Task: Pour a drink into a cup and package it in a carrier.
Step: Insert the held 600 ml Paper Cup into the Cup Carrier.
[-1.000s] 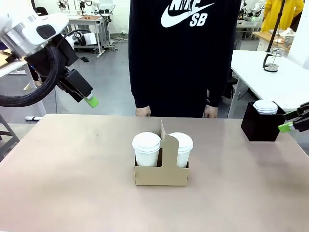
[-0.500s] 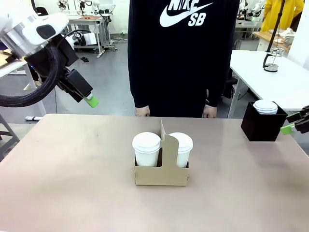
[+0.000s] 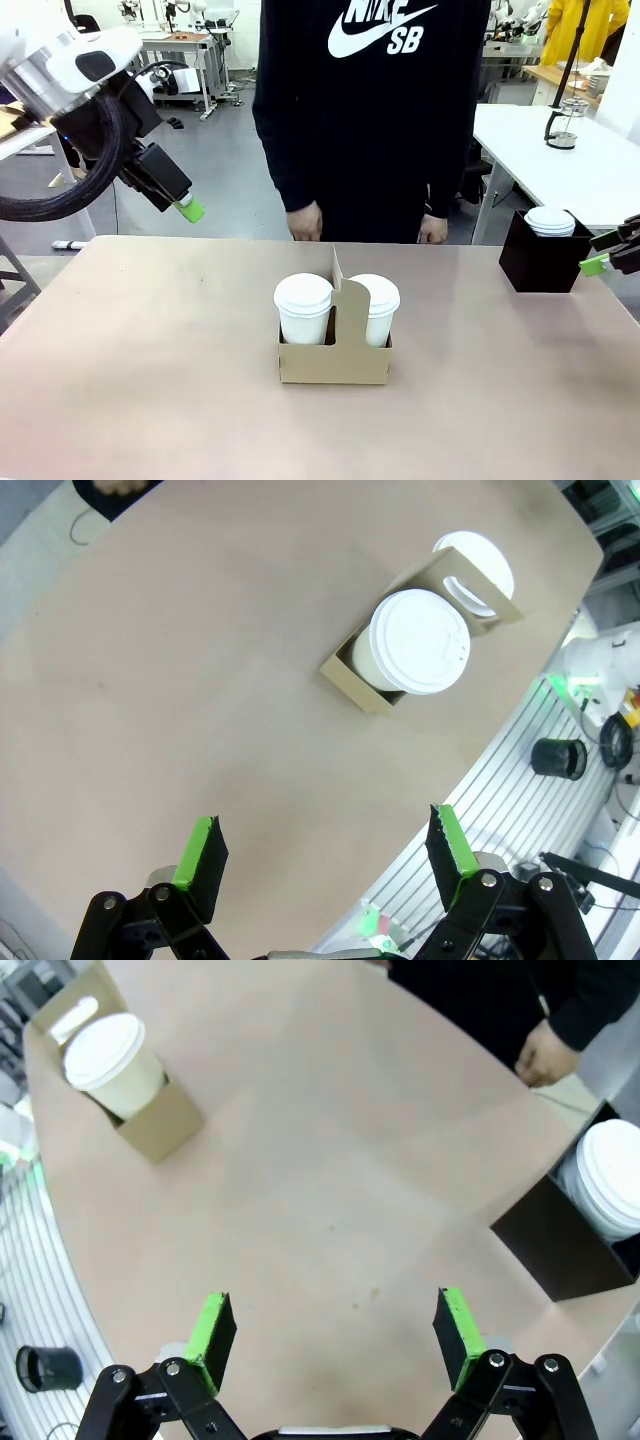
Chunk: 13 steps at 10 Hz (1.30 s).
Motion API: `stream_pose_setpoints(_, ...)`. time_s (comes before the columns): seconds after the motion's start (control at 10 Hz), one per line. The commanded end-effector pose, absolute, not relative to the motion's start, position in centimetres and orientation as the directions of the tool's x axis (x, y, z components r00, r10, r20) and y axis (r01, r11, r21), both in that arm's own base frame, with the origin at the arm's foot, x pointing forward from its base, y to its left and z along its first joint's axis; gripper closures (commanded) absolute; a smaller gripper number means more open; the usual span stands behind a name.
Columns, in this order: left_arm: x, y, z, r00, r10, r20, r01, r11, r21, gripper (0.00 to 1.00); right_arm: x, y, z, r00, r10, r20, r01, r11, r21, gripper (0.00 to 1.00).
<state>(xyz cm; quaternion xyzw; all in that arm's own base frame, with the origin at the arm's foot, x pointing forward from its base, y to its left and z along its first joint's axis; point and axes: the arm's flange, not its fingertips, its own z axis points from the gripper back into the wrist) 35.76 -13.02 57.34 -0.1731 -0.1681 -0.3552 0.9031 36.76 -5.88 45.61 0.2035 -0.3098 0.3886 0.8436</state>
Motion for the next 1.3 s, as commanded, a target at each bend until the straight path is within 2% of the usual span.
stream_pose_setpoints(0.0,35.76,-13.02,57.51,0.7,-0.573,0.426,0.691,0.695,-0.199,0.0,36.56,-5.69,45.72,0.531,0.523,0.667,-0.764,0.636,0.109,0.0)
stream_pose_setpoints(1.2,35.76,-13.02,57.51,0.7,-0.573,0.426,0.691,0.695,-0.199,0.0,36.56,-5.69,45.72,0.531,0.523,0.667,-0.764,0.636,0.109,0.0)
